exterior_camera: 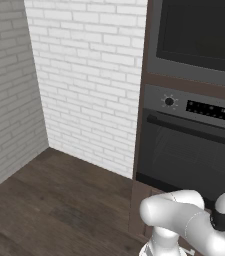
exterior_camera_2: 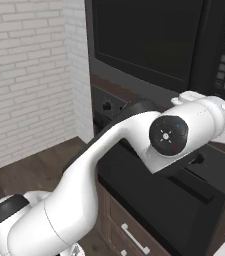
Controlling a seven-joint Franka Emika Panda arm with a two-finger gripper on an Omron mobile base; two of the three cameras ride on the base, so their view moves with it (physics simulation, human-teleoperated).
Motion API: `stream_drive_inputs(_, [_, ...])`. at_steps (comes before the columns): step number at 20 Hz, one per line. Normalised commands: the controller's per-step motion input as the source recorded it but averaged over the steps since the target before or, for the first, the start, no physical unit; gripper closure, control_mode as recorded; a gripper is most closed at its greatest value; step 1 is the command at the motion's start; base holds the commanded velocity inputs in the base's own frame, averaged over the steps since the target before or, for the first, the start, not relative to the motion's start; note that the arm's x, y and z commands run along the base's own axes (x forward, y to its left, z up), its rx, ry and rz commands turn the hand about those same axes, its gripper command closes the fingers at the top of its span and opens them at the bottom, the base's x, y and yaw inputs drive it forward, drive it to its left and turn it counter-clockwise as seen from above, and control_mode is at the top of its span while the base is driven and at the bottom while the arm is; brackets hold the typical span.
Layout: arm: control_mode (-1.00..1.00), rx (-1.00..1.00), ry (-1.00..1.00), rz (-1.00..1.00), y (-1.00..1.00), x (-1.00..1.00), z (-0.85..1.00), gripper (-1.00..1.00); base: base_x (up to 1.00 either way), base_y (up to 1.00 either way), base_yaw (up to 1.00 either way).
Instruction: Pick the corn from the sink and place it in the bowl. Then pick the bowl and place it in the microwave. Then close the microwave door and press the start button.
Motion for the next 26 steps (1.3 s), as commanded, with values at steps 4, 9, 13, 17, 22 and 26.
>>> stream_drive_inputs(4, [-1.0, 0.0, 0.0, 0.0, 0.0, 0.06, 0.0, 1.0, 0.0, 0.0, 0.0])
stream_drive_inputs(9, [-1.0, 0.0, 0.0, 0.0, 0.0, 0.05, 0.0, 1.0, 0.0, 0.0, 0.0])
stream_drive_inputs(13, [-1.0, 0.0, 0.0, 0.0, 0.0, 0.3, 0.0, 1.0, 0.0, 0.0, 0.0])
stream_drive_inputs(17, [-1.0, 0.0, 0.0, 0.0, 0.0, 0.59, 0.0, 1.0, 0.0, 0.0, 0.0])
stream_drive_inputs(22, [-1.0, 0.0, 0.04, 0.0, -0.17, 0.95, -0.03, 1.0, 0.0, 0.0, 0.0])
stream_drive_inputs(26, [-1.0, 0.04, 0.02, 0.03, -0.44, 0.98, -0.13, 1.0, 0.0, 0.0, 0.0])
